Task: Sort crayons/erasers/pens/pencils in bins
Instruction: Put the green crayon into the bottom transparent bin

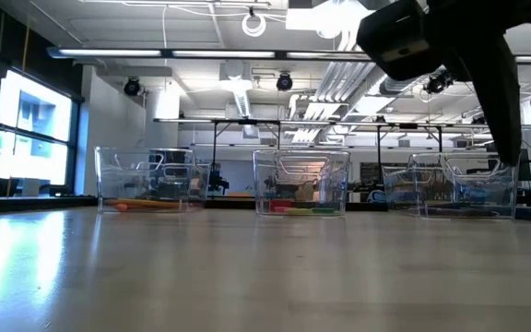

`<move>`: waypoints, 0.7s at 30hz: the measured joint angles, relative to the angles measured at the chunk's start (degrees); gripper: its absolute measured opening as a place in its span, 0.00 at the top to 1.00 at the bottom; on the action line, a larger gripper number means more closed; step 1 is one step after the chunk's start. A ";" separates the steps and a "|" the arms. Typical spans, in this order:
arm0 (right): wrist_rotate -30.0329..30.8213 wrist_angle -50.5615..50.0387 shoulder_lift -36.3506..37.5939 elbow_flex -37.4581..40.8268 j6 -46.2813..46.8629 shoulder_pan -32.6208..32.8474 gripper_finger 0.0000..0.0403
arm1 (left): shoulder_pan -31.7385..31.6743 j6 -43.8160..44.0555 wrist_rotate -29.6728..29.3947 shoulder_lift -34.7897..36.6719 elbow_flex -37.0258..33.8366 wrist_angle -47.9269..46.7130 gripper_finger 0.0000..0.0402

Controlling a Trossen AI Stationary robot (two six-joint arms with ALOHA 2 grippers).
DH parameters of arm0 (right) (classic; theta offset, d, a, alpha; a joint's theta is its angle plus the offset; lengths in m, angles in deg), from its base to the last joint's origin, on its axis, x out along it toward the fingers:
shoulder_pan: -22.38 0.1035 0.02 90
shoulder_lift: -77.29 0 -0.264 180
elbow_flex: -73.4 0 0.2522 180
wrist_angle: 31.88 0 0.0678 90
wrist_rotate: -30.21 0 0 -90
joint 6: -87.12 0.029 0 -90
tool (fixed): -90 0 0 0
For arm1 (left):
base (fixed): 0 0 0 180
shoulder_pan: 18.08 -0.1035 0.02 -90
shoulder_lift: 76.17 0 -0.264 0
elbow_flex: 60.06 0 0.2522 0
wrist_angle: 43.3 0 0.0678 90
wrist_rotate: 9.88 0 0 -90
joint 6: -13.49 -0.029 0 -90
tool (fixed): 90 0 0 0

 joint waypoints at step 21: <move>-1.50 2.21 -8.88 -0.31 3.10 -0.05 0.72 | -0.15 -4.52 -7.34 12.19 0.02 0.03 0.63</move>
